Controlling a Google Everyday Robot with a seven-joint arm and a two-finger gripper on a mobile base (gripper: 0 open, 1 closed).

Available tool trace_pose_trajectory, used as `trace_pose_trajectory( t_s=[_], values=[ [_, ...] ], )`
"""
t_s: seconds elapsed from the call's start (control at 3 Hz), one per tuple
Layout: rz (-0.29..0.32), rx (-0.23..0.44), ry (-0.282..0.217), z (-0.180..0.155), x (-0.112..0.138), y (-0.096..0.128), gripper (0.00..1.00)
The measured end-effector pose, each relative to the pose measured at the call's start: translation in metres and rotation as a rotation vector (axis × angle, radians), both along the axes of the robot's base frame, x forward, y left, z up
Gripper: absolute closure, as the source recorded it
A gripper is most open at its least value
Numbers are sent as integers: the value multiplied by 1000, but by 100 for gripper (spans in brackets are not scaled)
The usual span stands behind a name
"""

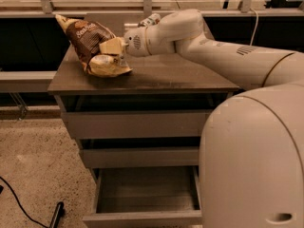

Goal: Pick brown chip bag from bottom drawer and place on counter

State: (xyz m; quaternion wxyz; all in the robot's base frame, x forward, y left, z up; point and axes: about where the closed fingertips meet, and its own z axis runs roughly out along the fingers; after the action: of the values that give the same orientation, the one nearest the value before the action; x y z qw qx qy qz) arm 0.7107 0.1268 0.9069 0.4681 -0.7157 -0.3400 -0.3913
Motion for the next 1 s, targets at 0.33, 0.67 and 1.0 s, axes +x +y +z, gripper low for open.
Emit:
trace_pose_trajectory(
  t_s=[0.33,0.67,1.0],
  values=[
    [4,0,-1,1,-3,2,51],
    [9,1,0,1,-3,5,28],
    [14,2,1,1,-4,8,4]
  ],
)
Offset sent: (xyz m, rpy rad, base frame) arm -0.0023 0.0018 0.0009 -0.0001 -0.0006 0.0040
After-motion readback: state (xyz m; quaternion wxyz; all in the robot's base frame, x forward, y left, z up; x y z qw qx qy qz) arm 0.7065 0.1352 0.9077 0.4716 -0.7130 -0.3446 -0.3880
